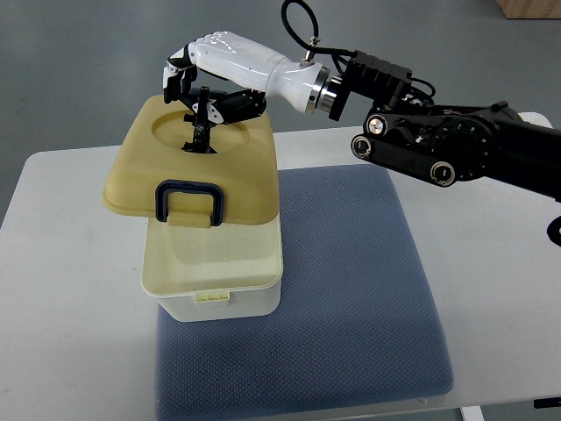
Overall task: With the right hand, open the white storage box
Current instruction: 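Lift the yellow lid off the white box with the right hand, then carry the lid beside the box and lower it onto the mat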
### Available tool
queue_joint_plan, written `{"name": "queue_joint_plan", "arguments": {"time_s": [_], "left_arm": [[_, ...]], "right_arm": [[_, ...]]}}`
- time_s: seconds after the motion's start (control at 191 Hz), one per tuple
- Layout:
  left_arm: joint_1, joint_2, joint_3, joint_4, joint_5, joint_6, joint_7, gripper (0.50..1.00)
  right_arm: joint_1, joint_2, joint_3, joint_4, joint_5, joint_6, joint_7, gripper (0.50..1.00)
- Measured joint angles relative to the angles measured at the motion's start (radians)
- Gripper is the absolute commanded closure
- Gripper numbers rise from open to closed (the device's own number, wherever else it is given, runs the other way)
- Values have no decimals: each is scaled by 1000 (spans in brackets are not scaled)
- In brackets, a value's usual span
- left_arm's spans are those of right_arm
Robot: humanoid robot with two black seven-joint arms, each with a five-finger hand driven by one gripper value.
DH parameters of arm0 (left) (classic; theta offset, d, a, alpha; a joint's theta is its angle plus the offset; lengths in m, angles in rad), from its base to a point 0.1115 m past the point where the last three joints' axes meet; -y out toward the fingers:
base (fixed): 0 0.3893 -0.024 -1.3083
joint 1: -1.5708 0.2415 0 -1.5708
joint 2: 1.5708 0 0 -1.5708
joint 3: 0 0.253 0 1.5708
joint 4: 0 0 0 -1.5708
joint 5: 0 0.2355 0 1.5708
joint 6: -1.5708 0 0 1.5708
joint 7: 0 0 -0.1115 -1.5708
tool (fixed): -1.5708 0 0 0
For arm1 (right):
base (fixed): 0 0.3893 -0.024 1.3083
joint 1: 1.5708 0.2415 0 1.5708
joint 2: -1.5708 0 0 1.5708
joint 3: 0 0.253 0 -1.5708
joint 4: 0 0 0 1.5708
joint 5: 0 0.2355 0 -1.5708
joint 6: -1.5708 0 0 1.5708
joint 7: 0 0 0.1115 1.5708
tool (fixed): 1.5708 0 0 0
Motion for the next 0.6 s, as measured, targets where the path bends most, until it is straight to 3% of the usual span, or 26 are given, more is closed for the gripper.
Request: {"name": "queue_joint_plan", "arguments": {"time_s": [0.268,0.598], "left_arm": [[0,0,1,-4,0,0,0,500],[0,0,3,-10,2,0,1,500]], "right_arm": [[-11,-254,0,139,-3,9,15,1000],[-160,-453,-11,149,-9,8,68,1000]]}}
